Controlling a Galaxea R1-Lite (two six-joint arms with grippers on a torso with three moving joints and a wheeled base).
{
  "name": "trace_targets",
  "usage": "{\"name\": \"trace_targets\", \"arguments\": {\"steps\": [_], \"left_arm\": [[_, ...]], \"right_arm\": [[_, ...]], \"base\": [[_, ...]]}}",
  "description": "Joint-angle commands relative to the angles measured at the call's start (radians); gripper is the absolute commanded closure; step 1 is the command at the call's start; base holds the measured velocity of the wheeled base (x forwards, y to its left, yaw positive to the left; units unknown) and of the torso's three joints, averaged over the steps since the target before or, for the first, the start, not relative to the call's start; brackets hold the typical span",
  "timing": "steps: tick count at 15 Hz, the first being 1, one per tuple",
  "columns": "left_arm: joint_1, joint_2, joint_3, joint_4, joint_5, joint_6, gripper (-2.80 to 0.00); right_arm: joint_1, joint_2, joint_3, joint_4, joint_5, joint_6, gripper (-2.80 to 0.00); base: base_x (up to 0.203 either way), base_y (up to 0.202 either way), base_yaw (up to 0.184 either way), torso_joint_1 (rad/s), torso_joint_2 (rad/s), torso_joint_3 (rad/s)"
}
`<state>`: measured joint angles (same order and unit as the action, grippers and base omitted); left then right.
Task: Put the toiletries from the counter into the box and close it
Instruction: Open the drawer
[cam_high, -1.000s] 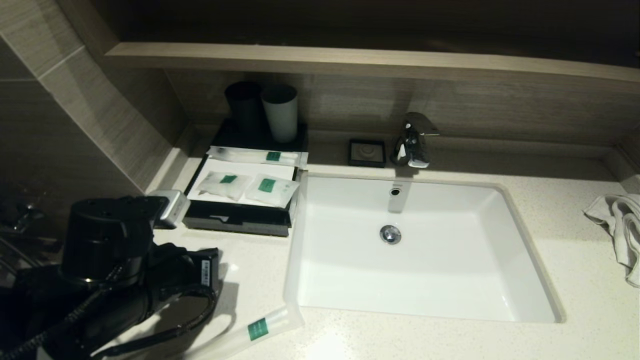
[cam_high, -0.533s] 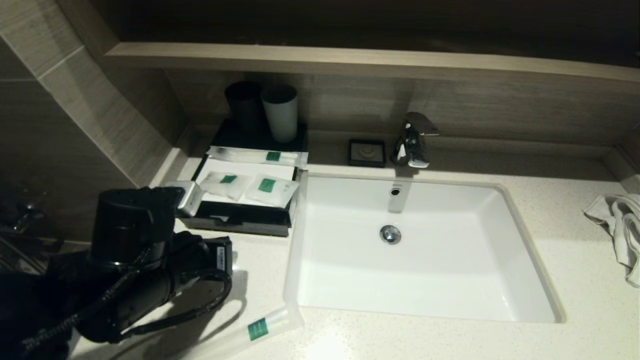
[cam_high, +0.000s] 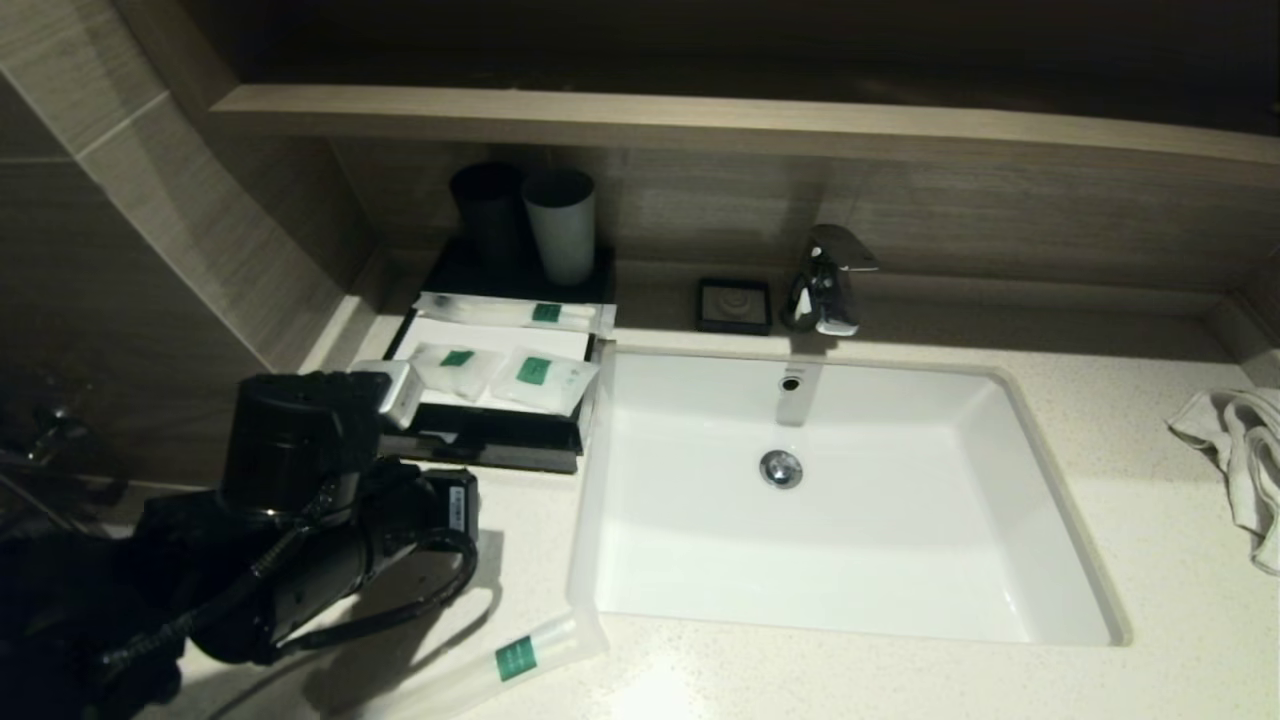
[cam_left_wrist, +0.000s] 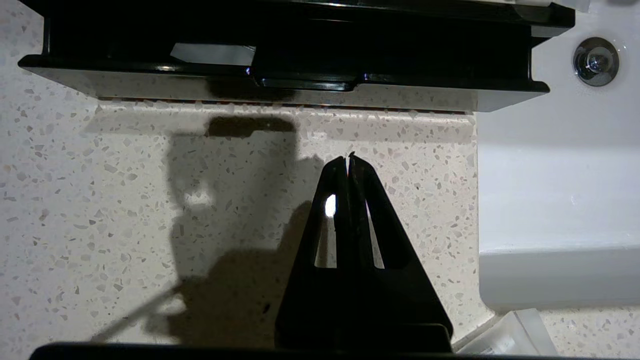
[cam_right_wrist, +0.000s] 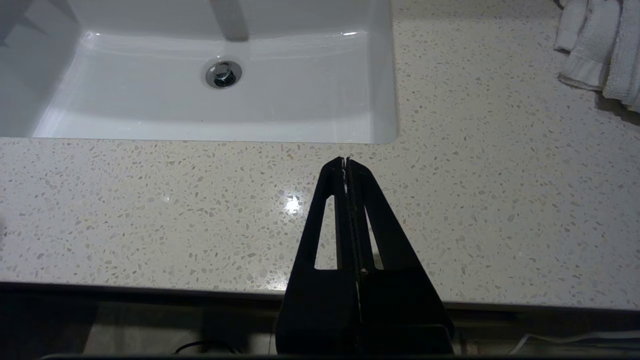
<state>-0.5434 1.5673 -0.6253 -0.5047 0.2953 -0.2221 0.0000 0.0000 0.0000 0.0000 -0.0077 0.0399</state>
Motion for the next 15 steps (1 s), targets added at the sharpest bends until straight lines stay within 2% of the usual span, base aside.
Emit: {"name": "trace_targets", "arguments": {"steps": [1,15], "left_arm": [[0.002,0.021,-0.010,-0.004,0.002,0.000,0.00],[0.048,0.057,-0.045,-0.028,0.001,-0.002,0.00]], "right_arm": [[0.000,0.000,0.000,0.000,0.000,0.000,0.00],[0.000,0.000,0.000,0.000,0.000,0.000,0.00]], "base": [[0.000,0.000,0.000,0.000,0.00,0.000],[0.000,0.000,0.000,0.000,0.00,0.000]]}}
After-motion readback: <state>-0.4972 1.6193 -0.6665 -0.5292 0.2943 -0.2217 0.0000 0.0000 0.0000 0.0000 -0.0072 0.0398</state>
